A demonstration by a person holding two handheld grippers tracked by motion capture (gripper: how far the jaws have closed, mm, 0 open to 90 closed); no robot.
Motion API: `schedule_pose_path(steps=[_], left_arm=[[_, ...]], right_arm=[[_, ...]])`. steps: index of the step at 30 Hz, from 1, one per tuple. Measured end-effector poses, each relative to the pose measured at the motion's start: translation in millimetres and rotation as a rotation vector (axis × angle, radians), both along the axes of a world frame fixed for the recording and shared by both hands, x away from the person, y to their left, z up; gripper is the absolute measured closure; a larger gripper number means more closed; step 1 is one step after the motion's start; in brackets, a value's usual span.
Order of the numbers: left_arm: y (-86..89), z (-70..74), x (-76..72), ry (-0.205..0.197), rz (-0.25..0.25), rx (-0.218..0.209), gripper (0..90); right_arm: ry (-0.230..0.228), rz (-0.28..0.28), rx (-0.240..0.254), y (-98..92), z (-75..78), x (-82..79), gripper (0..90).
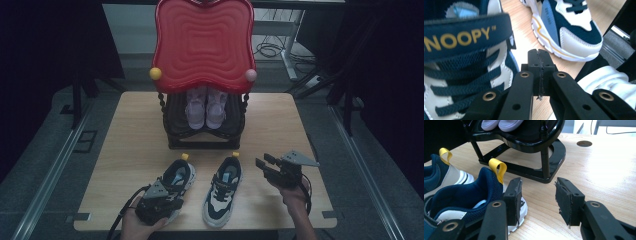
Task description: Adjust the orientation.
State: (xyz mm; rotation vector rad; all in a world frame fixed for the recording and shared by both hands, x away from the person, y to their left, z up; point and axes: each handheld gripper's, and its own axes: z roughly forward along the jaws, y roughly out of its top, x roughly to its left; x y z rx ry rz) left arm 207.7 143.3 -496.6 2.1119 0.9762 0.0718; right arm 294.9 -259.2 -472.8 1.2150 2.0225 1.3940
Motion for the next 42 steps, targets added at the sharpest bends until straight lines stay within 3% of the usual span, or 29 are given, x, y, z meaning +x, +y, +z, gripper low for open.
schedule_pose_path(steps=[8,21,33,42], left_arm=[[-0.9,-7.8,-1.8,0.011,0.008,0.031,90.0],[1.1,-8.5,-4.4,0.008,0.021,0.056,90.0],[21.9,-8.2,-0.6,0.005,0.087,0.08,90.0],[40.9,-9.2,4.4,0.012,0.129,0.072,90.0]], right_arm=[[0.003,0.0,-0.003,0.4,-1.9,0.7,55.9],[0.003,-0.003,-0.002,-0.2,-2.0,0.4,55.9],[0.004,-0.006,-0.002,-0.9,-2.9,1.0,55.9],[0.008,-0.007,0.0,-1.4,-3.5,1.2,55.9]])
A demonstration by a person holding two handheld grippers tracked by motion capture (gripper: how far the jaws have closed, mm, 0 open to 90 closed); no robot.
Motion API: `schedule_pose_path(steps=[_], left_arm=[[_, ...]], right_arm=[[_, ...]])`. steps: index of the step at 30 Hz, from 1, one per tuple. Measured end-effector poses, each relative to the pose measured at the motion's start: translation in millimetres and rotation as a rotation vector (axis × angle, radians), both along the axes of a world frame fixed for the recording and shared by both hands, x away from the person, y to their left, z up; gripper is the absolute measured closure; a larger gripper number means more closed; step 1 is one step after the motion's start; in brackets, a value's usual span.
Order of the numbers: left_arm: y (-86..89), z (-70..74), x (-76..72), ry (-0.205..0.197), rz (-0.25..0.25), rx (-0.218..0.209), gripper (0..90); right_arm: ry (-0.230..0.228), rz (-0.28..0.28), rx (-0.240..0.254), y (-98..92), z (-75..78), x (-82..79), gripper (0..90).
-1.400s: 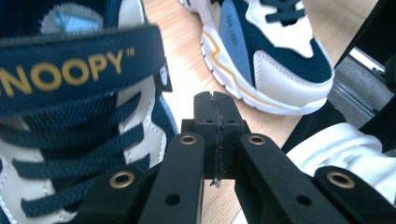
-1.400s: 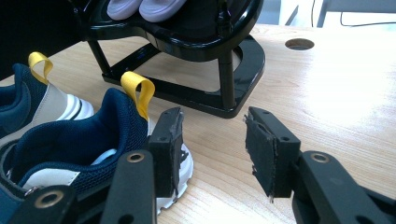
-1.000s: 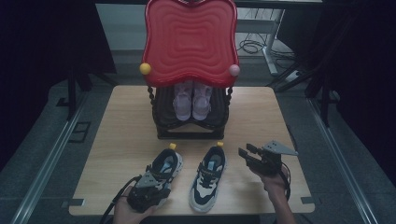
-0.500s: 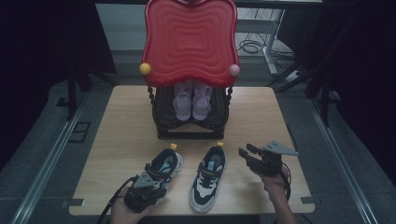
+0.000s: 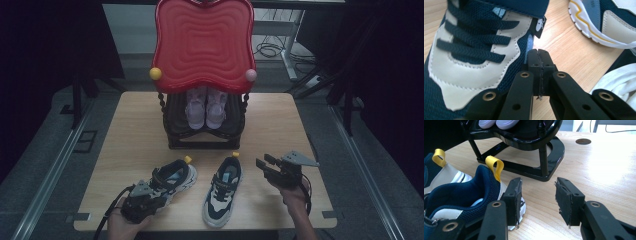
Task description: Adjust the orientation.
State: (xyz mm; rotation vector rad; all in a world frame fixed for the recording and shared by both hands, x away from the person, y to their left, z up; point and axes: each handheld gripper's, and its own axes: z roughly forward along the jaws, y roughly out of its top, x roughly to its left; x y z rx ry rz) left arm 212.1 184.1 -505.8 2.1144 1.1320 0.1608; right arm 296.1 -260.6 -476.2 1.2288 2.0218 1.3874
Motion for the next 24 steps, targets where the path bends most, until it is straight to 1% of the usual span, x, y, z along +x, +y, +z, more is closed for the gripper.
schedule_pose_path(steps=[3,8,13,16,24], left_arm=[[5.0,-0.1,1.9,0.003,0.011,-0.001,90.0],[13.3,-0.2,4.9,0.006,0.034,0.009,90.0],[21.4,-5.7,8.9,0.023,0.057,0.026,90.0],[25.0,-9.6,10.8,0.035,0.065,0.02,90.0],[32.2,-11.9,15.5,0.044,0.077,0.012,90.0]], right_arm=[[-0.001,0.001,-0.003,0.0,-0.3,0.2,55.8],[0.0,0.0,-0.002,-0.3,-0.6,0.3,55.9],[0.005,-0.002,0.002,-0.6,-1.2,0.6,55.9],[0.006,-0.002,0.001,-1.0,-1.4,0.8,55.9],[0.002,-0.005,-0.001,-2.0,-1.4,0.9,55.9]])
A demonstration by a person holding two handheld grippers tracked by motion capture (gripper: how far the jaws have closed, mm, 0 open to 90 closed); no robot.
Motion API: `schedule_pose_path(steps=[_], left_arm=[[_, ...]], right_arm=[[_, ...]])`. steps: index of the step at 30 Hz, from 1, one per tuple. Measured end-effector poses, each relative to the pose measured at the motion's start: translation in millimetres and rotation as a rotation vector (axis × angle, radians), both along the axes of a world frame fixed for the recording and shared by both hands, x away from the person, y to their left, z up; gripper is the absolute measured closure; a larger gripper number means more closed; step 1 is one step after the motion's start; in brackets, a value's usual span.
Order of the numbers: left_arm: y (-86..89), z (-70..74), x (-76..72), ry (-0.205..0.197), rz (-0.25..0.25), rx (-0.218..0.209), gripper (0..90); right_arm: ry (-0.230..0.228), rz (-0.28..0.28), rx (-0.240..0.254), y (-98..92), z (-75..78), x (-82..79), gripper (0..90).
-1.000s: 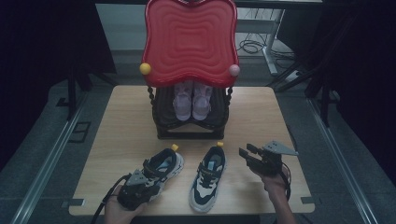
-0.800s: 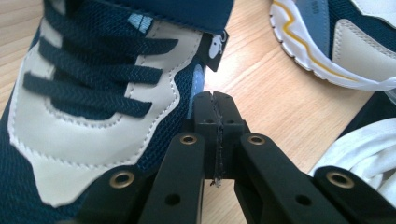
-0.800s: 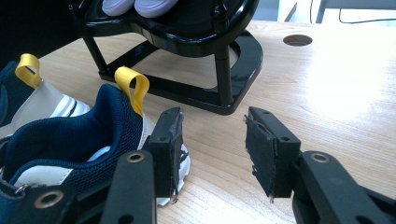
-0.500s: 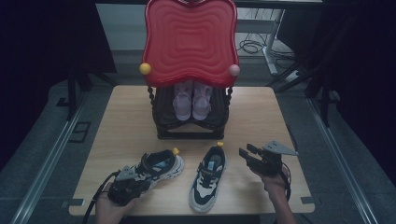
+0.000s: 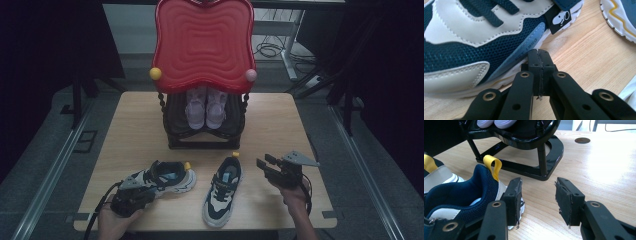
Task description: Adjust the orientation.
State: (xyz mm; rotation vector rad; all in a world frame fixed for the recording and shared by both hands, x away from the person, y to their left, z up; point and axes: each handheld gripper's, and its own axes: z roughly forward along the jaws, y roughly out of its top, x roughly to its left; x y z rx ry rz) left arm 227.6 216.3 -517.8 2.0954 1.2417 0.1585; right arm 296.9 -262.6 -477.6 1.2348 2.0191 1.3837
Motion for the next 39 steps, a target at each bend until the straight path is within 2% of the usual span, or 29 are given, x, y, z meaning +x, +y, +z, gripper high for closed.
schedule_pose_path(steps=[26,34,39], left_arm=[[27.0,0.3,27.4,0.019,0.048,-0.006,90.0],[32.3,0.8,28.0,0.019,0.059,-0.01,90.0],[34.7,8.5,18.6,-0.002,0.051,-0.04,90.0]], right_arm=[[-0.002,-0.016,0.011,-6.1,1.8,-0.5,55.9],[-0.004,-0.014,0.011,-6.2,1.8,-0.8,55.9],[-0.002,-0.019,0.015,-7.4,1.6,-0.4,55.9]])
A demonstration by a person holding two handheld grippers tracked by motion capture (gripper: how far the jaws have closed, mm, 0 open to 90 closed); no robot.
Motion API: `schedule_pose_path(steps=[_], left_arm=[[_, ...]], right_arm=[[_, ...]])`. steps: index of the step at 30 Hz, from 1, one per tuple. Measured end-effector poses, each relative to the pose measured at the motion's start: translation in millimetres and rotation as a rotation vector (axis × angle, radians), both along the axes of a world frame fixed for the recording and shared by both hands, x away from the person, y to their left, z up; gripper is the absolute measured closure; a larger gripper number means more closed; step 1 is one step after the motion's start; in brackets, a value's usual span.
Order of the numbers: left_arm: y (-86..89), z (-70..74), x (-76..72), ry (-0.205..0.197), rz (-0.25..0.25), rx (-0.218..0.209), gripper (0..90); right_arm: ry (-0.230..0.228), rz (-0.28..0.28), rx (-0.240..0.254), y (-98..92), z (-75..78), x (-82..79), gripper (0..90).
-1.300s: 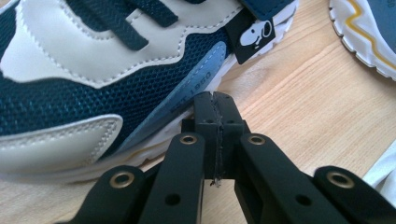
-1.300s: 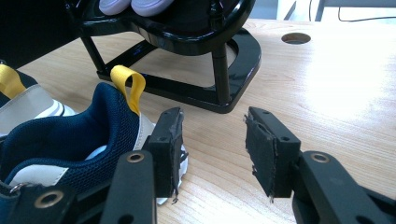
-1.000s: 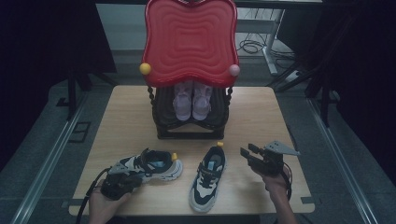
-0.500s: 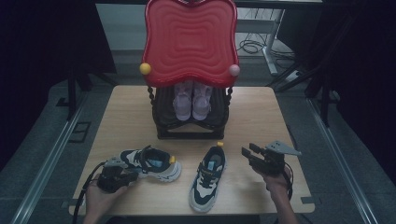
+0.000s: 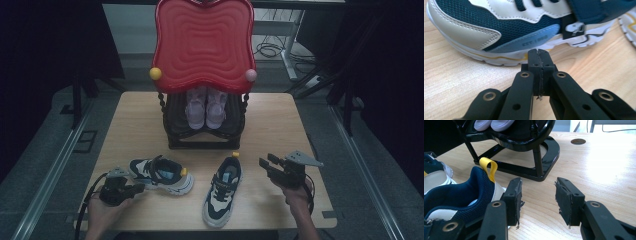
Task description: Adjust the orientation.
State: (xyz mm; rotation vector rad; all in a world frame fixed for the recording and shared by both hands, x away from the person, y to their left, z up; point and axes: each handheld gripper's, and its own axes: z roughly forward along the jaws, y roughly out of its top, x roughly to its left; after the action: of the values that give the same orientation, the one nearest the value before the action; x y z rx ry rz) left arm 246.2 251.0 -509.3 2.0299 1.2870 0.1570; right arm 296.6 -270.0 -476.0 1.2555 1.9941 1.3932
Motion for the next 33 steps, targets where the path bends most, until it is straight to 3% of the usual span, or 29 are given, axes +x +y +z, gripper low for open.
schedule_pose_path(steps=[8,16,20,27,33], left_arm=[[3.1,29.7,-10.5,-0.079,-0.008,-0.089,90.0],[-15.5,52.7,3.0,-0.134,-0.039,-0.112,90.0],[-25.3,60.5,14.9,-0.134,-0.058,-0.141,90.0],[-48.4,70.1,35.2,-0.147,-0.104,-0.132,90.0],[-66.0,68.6,53.0,-0.129,-0.125,-0.113,90.0]], right_arm=[[0.003,0.001,-0.002,-0.3,-0.5,0.1,55.9],[0.003,-0.003,-0.002,-0.9,-0.8,0.3,55.9],[0.002,0.001,0.003,-1.5,-0.2,-0.2,55.9],[0.003,-0.009,0.009,-4.7,0.3,0.6,55.9],[0.002,-0.006,0.003,-3.6,-0.5,0.6,55.9]])
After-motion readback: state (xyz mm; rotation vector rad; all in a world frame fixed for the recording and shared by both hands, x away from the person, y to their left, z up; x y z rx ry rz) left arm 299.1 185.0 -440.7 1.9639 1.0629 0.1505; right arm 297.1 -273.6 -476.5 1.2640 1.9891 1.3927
